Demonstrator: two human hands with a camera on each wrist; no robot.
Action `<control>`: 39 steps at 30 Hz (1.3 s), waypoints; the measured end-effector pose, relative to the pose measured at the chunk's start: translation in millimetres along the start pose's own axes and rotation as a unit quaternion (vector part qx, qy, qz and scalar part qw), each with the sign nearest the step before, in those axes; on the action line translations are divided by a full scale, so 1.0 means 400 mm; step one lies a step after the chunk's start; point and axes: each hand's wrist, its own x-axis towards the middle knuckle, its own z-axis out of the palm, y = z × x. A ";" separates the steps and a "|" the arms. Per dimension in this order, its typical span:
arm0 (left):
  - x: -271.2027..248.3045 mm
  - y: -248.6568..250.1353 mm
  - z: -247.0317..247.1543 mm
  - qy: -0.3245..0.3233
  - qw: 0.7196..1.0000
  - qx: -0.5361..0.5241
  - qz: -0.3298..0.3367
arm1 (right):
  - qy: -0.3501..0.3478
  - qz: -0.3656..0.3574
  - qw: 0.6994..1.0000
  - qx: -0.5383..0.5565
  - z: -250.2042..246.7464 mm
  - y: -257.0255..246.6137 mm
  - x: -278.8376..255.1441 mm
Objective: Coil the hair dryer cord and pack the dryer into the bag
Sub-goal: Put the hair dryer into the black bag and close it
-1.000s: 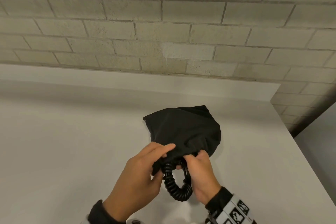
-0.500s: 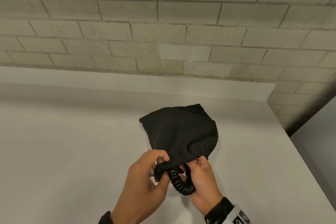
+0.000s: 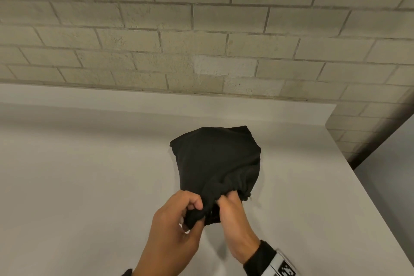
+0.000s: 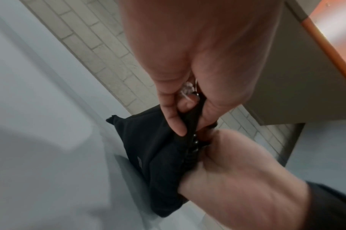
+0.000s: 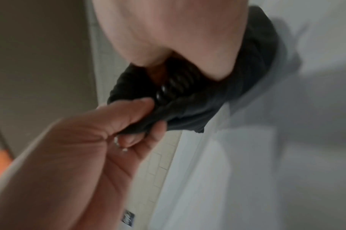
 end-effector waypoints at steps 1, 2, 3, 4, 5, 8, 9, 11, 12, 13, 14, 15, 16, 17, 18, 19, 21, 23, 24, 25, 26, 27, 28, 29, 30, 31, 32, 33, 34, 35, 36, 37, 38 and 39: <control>0.000 -0.008 -0.006 0.012 1.000 -0.003 -0.010 | -0.062 -0.004 0.997 -0.046 -0.009 -0.006 -0.010; 0.000 -0.016 -0.011 0.022 1.000 -0.005 -0.019 | -0.103 -0.021 0.989 -0.100 -0.020 -0.011 -0.018; 0.000 -0.024 -0.014 0.028 0.999 -0.005 -0.028 | -0.120 -0.047 0.976 -0.174 -0.029 -0.017 -0.023; 0.000 -0.031 -0.014 0.032 0.999 -0.003 -0.038 | -0.122 -0.074 0.956 -0.258 -0.037 -0.022 -0.024; -0.001 -0.038 -0.013 0.035 0.998 -0.001 -0.048 | -0.119 -0.095 0.932 -0.328 -0.044 -0.025 -0.023; -0.002 -0.049 -0.008 0.032 0.997 -0.001 -0.070 | -0.088 -0.134 0.901 -0.403 -0.054 -0.025 -0.014; -0.001 -0.050 -0.008 0.024 0.996 -0.010 -0.081 | -0.076 -0.145 0.892 -0.421 -0.056 -0.022 -0.013; 0.000 -0.051 -0.015 0.005 0.994 -0.032 -0.101 | -0.055 -0.160 0.871 -0.461 -0.058 -0.010 -0.006; -0.001 -0.052 -0.019 -0.004 0.994 -0.037 -0.104 | -0.049 -0.158 0.862 -0.480 -0.060 -0.002 -0.002; -0.002 -0.051 -0.022 -0.015 0.994 -0.039 -0.104 | -0.043 -0.144 0.852 -0.501 -0.060 0.004 0.002; -0.004 -0.050 -0.025 -0.027 0.994 -0.039 -0.103 | -0.036 -0.125 0.841 -0.525 -0.061 0.007 0.002; -0.006 -0.050 -0.025 -0.041 0.993 -0.039 -0.104 | -0.028 -0.104 0.829 -0.549 -0.059 0.007 0.002; -0.009 -0.051 -0.023 -0.055 0.992 -0.037 -0.105 | -0.026 -0.088 0.820 -0.564 -0.061 0.011 0.003; -0.013 -0.053 -0.019 -0.066 0.991 -0.034 -0.108 | -0.033 -0.081 0.819 -0.567 -0.064 0.014 0.002; -0.016 -0.057 -0.016 -0.072 0.990 -0.030 -0.114 | -0.044 -0.084 0.827 -0.555 -0.070 0.017 -0.001; -0.020 -0.061 -0.015 -0.077 0.989 -0.026 -0.125 | -0.061 -0.090 0.839 -0.533 -0.079 0.018 -0.008; -0.029 -0.072 -0.023 -0.091 0.982 -0.030 -0.161 | -0.127 -0.096 0.849 -0.504 -0.103 0.018 -0.030; -0.041 -0.086 -0.043 -0.115 0.972 -0.053 -0.198 | -0.179 -0.109 0.851 -0.482 -0.141 0.019 -0.051; -0.047 -0.090 -0.056 -0.132 0.965 -0.070 -0.218 | -0.173 -0.118 0.863 -0.459 -0.161 0.014 -0.066; -0.052 -0.094 -0.069 -0.147 0.956 -0.092 -0.238 | -0.141 -0.134 0.879 -0.435 -0.180 0.012 -0.077; -0.058 -0.097 -0.080 -0.157 0.946 -0.118 -0.257 | -0.082 -0.160 0.893 -0.412 -0.202 0.013 -0.085; -0.064 -0.100 -0.088 -0.158 0.939 -0.139 -0.273 | -0.001 -0.182 0.901 -0.394 -0.224 0.020 -0.091; -0.069 -0.106 -0.094 -0.151 0.934 -0.149 -0.286 | 0.077 -0.183 0.905 -0.376 -0.244 0.028 -0.093; -0.075 -0.111 -0.097 -0.139 0.932 -0.151 -0.299 | 0.134 -0.163 0.907 -0.364 -0.258 0.035 -0.093; -0.080 -0.113 -0.097 -0.128 0.931 -0.148 -0.309 | 0.158 -0.127 0.912 -0.356 -0.265 0.040 -0.093; -0.084 -0.115 -0.096 -0.120 0.931 -0.144 -0.314 | 0.150 -0.085 0.920 -0.352 -0.268 0.045 -0.090; -0.087 -0.117 -0.094 -0.117 0.932 -0.140 -0.312 | 0.124 -0.050 0.928 -0.348 -0.269 0.052 -0.086; -0.089 -0.119 -0.090 -0.118 0.934 -0.134 -0.310 | 0.100 -0.027 0.933 -0.345 -0.264 0.057 -0.083; -0.091 -0.121 -0.085 -0.121 0.935 -0.128 -0.308 | 0.087 -0.016 0.936 -0.342 -0.256 0.062 -0.080; -0.092 -0.123 -0.079 -0.124 0.935 -0.121 -0.309 | 0.085 -0.014 0.937 -0.339 -0.247 0.066 -0.076; -0.094 -0.127 -0.071 -0.123 0.936 -0.114 -0.310 | 0.091 -0.017 0.938 -0.335 -0.238 0.070 -0.072; -0.095 -0.133 -0.064 -0.116 0.938 -0.108 -0.309 | 0.101 -0.024 0.939 -0.329 -0.229 0.072 -0.070; -0.097 -0.138 -0.058 -0.107 0.939 -0.104 -0.309 | 0.110 -0.033 0.941 -0.319 -0.224 0.071 -0.066; -0.098 -0.143 -0.054 -0.100 0.940 -0.100 -0.311 | 0.112 -0.040 0.944 -0.307 -0.222 0.068 -0.065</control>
